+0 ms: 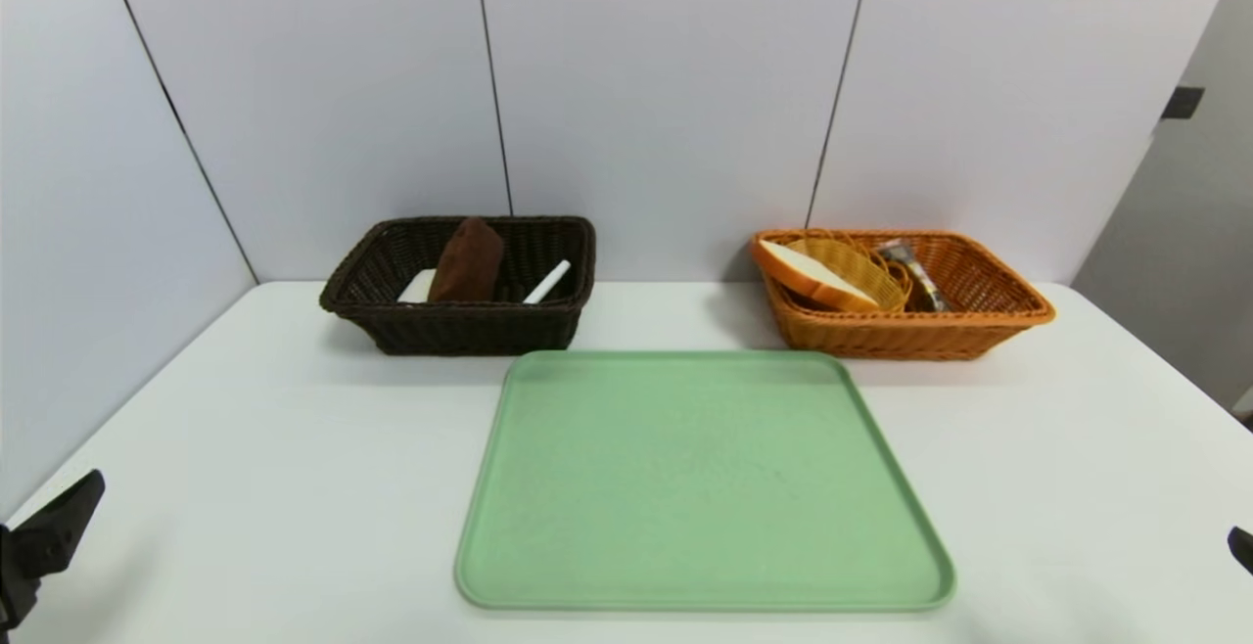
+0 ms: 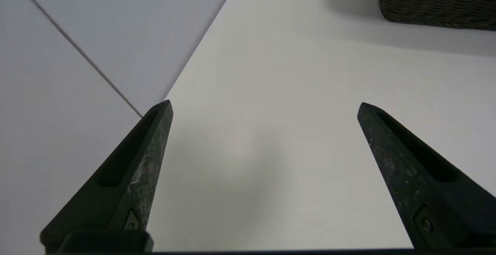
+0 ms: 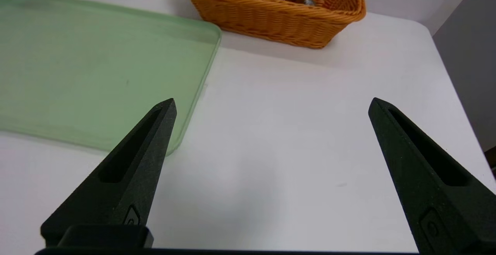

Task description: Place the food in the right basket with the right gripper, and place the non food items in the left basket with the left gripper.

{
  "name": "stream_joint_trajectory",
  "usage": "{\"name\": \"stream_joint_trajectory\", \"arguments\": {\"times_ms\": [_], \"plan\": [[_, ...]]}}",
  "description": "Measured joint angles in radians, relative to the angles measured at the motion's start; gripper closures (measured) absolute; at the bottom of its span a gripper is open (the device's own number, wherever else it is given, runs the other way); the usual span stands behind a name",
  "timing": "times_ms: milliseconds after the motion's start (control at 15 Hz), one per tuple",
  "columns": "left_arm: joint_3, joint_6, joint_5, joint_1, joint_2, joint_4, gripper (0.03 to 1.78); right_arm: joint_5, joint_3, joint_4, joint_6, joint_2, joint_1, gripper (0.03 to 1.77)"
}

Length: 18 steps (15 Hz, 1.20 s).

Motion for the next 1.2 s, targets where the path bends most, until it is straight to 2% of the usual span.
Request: {"name": "stream_joint_trajectory", "arguments": {"times_ms": [533, 733, 933, 1067, 1200], "plan": [[0.137, 0.01, -0.062, 0.001, -0.256, 0.042, 0.12, 0.066, 0.04, 0.237, 0.015, -0.294, 0.029, 0.09], [0.149, 0.011, -0.102, 0.0, -0.359, 0.127, 0.12, 0.07, 0.039, 0.313, 0.013, -0.391, 0.047, 0.09], [0.155, 0.011, -0.103, 0.0, -0.466, 0.241, 0.12, 0.074, 0.04, 0.391, 0.008, -0.485, 0.051, 0.09], [0.155, 0.011, -0.103, -0.002, -0.502, 0.24, 0.12, 0.073, 0.038, 0.387, 0.002, -0.517, 0.052, 0.09], [0.157, 0.021, -0.108, -0.007, -0.526, 0.188, 0.12, 0.067, 0.026, 0.362, -0.019, -0.531, 0.051, 0.09]]}}
